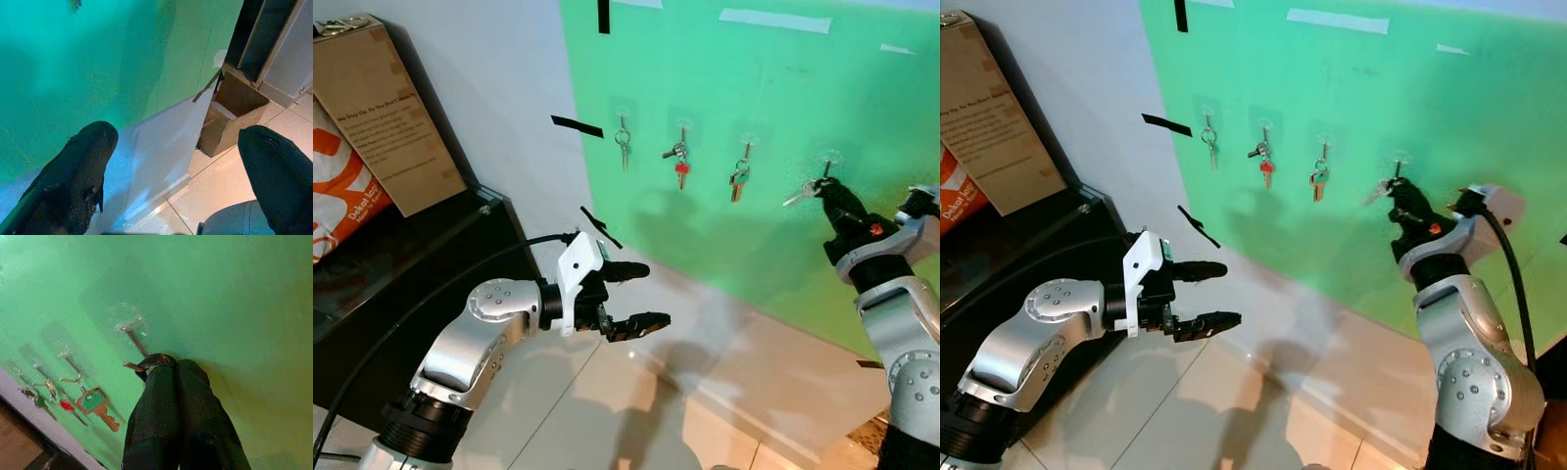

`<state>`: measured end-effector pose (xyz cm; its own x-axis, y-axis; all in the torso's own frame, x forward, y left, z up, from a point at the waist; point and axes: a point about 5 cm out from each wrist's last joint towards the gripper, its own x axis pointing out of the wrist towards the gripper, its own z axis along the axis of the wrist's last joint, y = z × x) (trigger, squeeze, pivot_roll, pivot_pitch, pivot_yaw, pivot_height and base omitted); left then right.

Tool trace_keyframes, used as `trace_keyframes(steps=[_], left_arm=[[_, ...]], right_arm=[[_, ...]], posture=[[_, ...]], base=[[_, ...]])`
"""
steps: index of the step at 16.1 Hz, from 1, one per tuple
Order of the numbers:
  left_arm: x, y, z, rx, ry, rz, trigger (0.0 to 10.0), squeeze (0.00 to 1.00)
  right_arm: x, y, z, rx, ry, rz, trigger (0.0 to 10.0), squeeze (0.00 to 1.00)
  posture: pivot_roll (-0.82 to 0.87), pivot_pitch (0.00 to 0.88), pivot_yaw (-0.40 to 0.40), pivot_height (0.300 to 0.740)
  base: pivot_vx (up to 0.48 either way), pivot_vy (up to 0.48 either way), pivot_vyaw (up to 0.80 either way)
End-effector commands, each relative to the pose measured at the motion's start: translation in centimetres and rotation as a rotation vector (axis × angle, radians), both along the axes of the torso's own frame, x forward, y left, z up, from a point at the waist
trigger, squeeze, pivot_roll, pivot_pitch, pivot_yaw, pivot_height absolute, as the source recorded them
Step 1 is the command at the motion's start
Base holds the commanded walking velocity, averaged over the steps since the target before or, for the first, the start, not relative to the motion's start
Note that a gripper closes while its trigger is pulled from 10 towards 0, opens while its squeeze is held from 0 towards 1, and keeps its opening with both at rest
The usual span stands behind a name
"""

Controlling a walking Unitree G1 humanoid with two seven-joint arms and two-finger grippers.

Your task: Hang keys on a hook

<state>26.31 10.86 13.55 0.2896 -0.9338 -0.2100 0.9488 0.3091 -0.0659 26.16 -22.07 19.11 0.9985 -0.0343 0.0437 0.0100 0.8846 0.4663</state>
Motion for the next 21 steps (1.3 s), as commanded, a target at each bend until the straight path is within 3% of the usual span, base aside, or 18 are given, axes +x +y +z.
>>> trace_keyframes(steps=[1, 7, 12, 13, 14, 15, 18, 21], left_arm=[[0.1, 0.1, 0.3, 0.013, -0.01, -0.007, 10.0, 0.0], [0.3, 0.0, 0.4, 0.014, -0.012, -0.011, 10.0, 0.0], [0.4, 0.0, 0.4, 0.013, -0.013, -0.011, 10.0, 0.0], [0.3, -0.1, 0.4, 0.009, -0.013, -0.006, 10.0, 0.0], [0.3, -0.2, 0.4, -0.006, -0.011, 0.009, 10.0, 0.0], [0.3, -0.2, 0.4, -0.014, -0.014, 0.026, 10.0, 0.0], [0.6, 0.2, 0.1, -0.056, -0.03, 0.149, 10.0, 0.0], [0.5, 1.0, -0.6, -0.066, -0.027, 0.282, 10.0, 0.0]], right_arm=[[0.3, -0.1, 0.4, 0.033, -0.017, -0.008, 10.0, 0.0], [-0.1, 1.0, -1.4, -0.026, 0.083, 0.068, 10.0, 0.0], [-0.2, 1.1, -1.5, -0.029, 0.088, 0.074, 10.0, 0.0], [-0.3, 1.0, -2.0, -0.061, 0.108, 0.066, 10.0, 0.93], [-0.7, 0.9, -2.8, -0.106, 0.128, 0.072, 10.0, 1.0], [-1.1, 1.1, -2.8, -0.084, 0.114, 0.094, 10.0, 1.0], [-2.2, 1.9, -3.2, -0.231, 0.109, 0.131, 10.0, 1.0], [-3.5, 3.6, -4.1, -0.299, 0.094, 0.183, 10.0, 1.0]], posture=[[-0.12, 0.0, 0.115, 0.74], [-0.13, 0.0, 0.121, 0.74], [-0.13, 0.0, 0.123, 0.74], [-0.13, 0.0, 0.117, 0.74], [-0.12, 0.0, 0.114, 0.74], [-0.12, 0.0, 0.109, 0.74], [-0.13, 0.0, 0.114, 0.74], [-0.13, 0.0, 0.113, 0.74]], base=[[0.0, 0.0, 0.0], [0.0, 0.0, 0.0], [0.0, 0.0, 0.0], [0.0, 0.0, 0.0], [0.0, 0.0, 0.0], [0.0, 0.0, 0.0], [0.0, 0.0, 0.0], [0.0, 0.0, 0.0]])
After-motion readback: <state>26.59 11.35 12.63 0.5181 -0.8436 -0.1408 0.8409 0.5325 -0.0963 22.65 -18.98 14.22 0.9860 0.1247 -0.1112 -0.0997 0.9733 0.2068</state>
